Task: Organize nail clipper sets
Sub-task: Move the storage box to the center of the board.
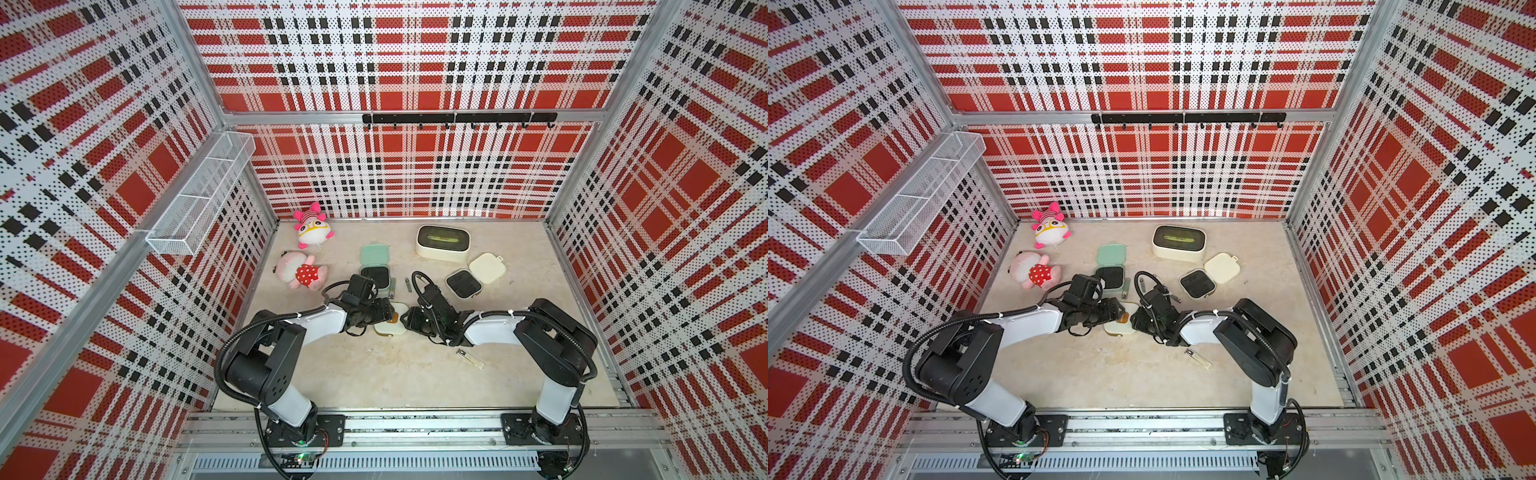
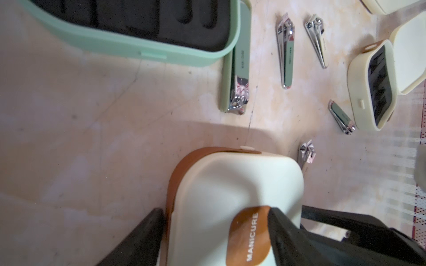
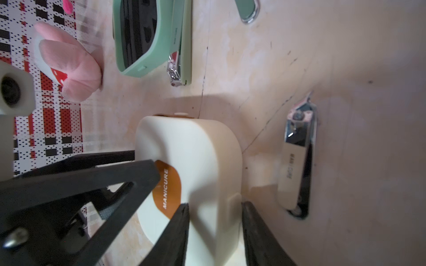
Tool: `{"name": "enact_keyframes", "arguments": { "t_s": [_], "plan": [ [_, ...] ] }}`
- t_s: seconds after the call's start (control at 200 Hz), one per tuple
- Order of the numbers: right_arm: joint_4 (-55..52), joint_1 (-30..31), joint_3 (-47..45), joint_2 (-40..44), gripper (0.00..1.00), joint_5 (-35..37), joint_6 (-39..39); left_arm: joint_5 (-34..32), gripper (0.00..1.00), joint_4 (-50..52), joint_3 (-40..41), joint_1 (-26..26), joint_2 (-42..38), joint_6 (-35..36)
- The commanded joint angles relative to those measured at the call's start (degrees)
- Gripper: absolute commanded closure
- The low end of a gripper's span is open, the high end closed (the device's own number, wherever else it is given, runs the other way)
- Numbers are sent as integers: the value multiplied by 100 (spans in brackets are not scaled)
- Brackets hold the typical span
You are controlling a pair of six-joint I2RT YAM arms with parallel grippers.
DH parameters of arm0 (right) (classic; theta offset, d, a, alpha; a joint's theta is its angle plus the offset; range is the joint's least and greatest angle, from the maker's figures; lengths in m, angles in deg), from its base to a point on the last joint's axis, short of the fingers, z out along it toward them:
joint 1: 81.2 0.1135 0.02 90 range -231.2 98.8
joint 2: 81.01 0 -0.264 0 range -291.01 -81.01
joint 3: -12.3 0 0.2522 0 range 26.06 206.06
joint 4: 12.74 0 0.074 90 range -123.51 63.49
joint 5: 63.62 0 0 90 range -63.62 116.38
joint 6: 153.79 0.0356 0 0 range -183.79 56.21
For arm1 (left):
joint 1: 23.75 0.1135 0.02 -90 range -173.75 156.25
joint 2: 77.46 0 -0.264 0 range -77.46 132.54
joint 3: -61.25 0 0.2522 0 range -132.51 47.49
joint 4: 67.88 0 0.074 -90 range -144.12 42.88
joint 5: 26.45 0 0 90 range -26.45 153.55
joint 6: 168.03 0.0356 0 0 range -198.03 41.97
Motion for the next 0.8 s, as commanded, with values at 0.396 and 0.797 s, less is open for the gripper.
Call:
{"name": "enact_keyframes", "arguments": {
  "t_s": [0.396, 0.797],
  "plan": [
    [-810, 483, 1322, -877, 61, -76, -429, 319, 19, 1048, -298, 1487, -2110, 144],
    [-593, 868, 3194, -1971, 58, -665, -249, 793, 18, 1226, -219, 2034, -2540, 277]
  ]
}}
